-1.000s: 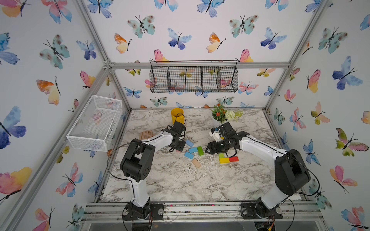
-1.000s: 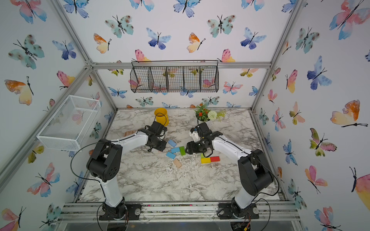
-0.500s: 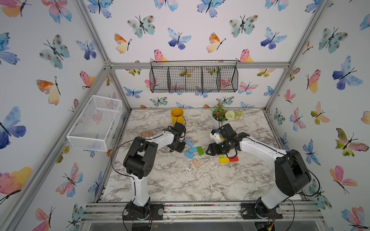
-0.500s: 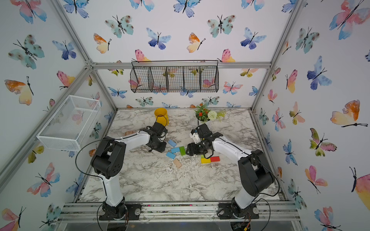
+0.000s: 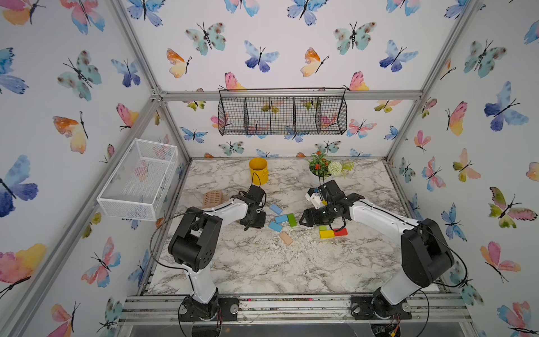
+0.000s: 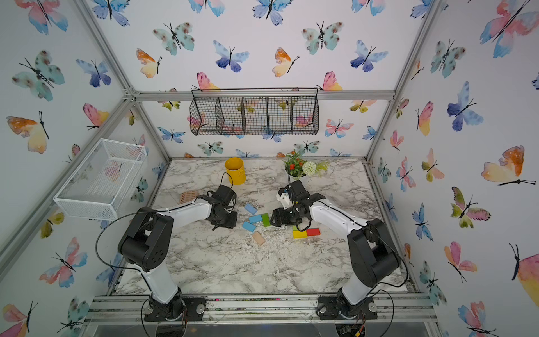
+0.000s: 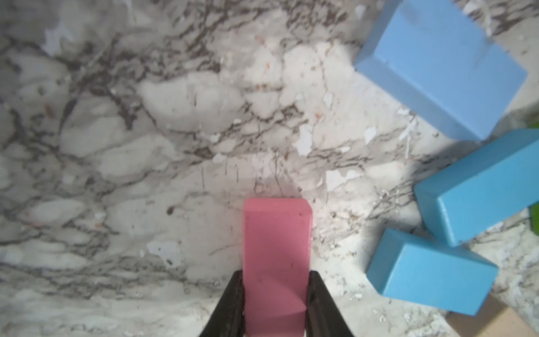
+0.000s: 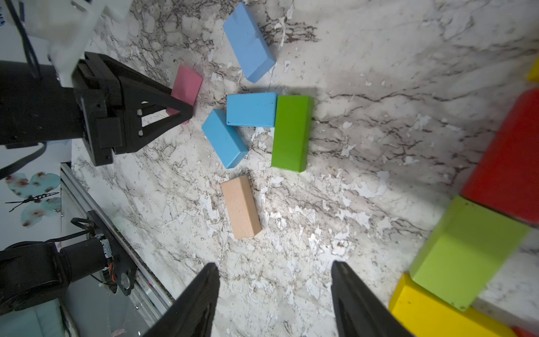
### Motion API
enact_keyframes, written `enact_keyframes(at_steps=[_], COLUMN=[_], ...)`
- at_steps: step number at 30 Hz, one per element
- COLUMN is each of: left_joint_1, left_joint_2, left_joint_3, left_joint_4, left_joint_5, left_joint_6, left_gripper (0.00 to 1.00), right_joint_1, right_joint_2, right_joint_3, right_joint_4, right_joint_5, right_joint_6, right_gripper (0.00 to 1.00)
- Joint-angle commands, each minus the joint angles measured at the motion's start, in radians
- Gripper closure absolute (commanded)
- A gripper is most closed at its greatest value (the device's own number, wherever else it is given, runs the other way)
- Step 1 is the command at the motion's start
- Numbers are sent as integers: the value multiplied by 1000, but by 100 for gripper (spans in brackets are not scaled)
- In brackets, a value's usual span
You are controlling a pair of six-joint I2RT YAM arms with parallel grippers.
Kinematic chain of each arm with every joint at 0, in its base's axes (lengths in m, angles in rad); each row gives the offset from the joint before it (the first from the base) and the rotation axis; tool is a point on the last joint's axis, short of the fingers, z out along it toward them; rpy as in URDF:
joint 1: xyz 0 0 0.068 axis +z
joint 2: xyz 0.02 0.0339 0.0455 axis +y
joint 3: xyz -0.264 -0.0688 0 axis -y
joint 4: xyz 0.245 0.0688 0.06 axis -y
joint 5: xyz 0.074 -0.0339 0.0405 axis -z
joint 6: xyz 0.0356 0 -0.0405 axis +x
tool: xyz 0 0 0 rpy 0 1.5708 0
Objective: Assemble the letter c with building blocks
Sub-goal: Pick up the building block from the center of the board, then place the building block at the center of the board.
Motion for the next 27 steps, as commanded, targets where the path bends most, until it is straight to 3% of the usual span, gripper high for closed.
enact_keyframes(at_steps=[1, 8, 14, 27], left_joint_1=[-22, -69, -91, -94], left_joint_2=[-60, -140, -224, -260], left_joint_3=[-37, -130, -238, -309], left_joint_4=[-2, 15, 48, 75], left_joint_5=[-19, -38, -31, 15], left_joint_6=[-124, -228, -247, -194], left_gripper=[76, 74, 74, 56], right_joint_1=[5, 5, 6, 9], right_joint_2=[-50, -49, -28, 31], right_joint_3=[-20, -3, 28, 66], right_joint_4=[11, 6, -10, -3], right_joint_5=[-12, -7, 5, -1], right_joint_6=[18, 28, 30, 39], right_gripper=[35, 35, 36, 36])
